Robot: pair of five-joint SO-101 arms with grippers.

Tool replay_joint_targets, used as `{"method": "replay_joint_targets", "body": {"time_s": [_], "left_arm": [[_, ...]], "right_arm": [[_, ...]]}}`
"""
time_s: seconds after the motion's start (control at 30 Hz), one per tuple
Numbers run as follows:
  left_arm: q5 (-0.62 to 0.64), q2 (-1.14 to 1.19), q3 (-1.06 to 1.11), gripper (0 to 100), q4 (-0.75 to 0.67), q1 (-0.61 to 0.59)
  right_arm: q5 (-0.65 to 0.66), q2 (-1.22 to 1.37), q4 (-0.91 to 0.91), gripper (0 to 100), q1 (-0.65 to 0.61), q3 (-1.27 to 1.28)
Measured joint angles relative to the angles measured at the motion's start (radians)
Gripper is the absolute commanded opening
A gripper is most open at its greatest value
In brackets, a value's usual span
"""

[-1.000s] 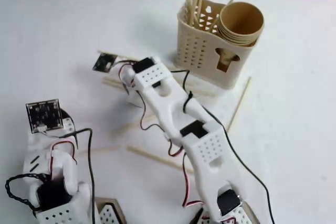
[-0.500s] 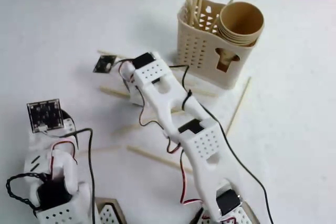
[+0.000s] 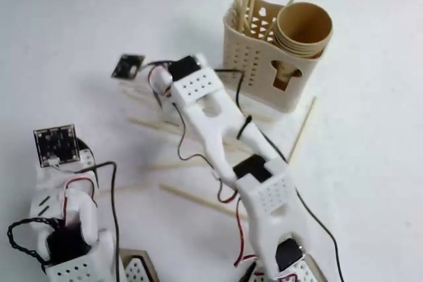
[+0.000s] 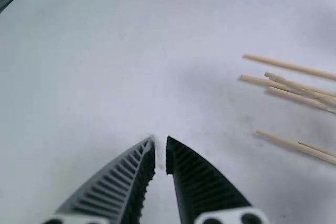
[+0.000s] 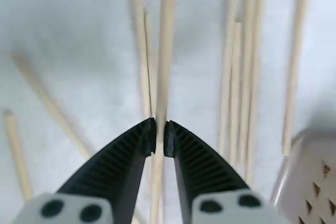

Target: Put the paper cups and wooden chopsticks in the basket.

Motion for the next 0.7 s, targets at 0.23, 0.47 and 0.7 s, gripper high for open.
{"method": "replay_joint_targets", "body": {"time_s": [0.23,0.47,0.7], "left_arm": [[0.000,0.000,0.000,6,0.000,0.000],[0.000,0.000,0.000,6,0.000,0.000],[0.000,0.000,0.000,6,0.000,0.000]], "right_arm": [[-0.009,-0.018,0.000,1.8,0.000,0.031],[-0.009,0.092,-0.049,7.8,0.000,0.035],[-0.009,0.104,-0.017,21.3,0.000,0.035]]}}
